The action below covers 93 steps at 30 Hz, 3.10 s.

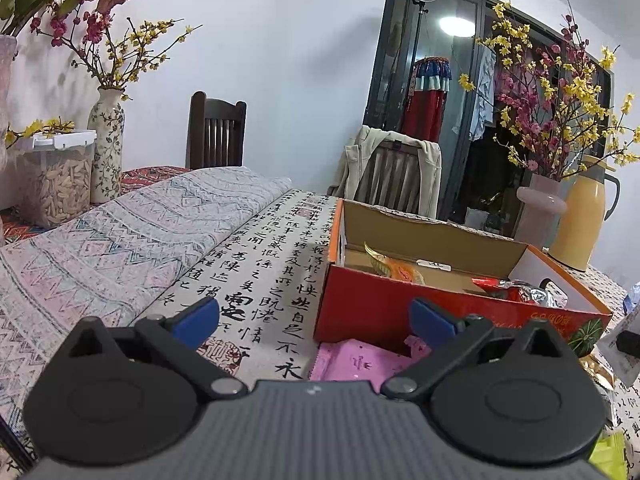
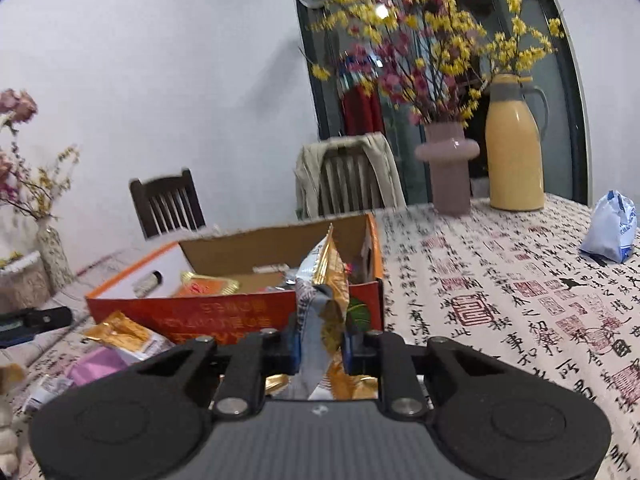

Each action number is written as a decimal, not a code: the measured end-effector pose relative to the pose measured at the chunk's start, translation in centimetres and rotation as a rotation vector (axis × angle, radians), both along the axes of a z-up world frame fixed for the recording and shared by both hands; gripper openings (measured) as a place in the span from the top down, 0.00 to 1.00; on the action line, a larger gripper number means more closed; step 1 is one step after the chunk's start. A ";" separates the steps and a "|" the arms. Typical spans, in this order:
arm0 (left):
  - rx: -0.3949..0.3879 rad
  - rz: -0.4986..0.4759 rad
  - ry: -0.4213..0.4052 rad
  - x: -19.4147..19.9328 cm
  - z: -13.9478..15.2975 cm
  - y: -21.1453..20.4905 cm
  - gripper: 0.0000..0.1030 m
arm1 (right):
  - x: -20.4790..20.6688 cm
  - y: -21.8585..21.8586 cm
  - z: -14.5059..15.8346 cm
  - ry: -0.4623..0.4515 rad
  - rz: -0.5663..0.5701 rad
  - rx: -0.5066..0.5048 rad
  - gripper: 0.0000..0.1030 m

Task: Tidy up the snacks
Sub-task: 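Grasp the small white packet with the left tool while the right tool holds its packet, then carry both held packets over the cardboard box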

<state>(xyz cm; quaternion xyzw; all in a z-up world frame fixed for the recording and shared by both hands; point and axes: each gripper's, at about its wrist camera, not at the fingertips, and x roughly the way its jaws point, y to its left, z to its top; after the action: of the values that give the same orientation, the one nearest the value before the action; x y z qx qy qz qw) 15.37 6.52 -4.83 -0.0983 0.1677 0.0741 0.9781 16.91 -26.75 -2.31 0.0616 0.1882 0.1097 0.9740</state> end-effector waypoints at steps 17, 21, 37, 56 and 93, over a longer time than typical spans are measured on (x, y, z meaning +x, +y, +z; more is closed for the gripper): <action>-0.034 -0.044 0.280 -0.6 1.2 1.1 0.00 | -0.1 0.3 -1.3 -0.038 0.016 0.007 0.82; -0.027 -0.056 0.381 -1.1 0.2 0.8 0.00 | -0.2 0.0 -1.3 -0.045 0.024 0.029 0.82; 0.068 -0.027 0.409 -0.5 -0.9 -1.4 0.45 | -0.7 -0.2 -1.3 -0.063 0.051 0.054 0.82; 0.051 -0.067 0.135 -1.3 5.7 -2.8 0.47 | -0.8 0.0 2.4 -0.121 0.056 0.069 0.82; 0.049 -0.051 0.045 11.7 4.3 -5.4 0.08 | 11.0 5.8 1.8 -0.006 0.066 0.021 0.75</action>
<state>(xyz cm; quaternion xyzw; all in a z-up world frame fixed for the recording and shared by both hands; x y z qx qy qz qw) 27.10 1.14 -0.52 -0.0682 0.1900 0.0554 0.9778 27.95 -20.94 -0.47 0.0650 0.1862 0.1441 0.9697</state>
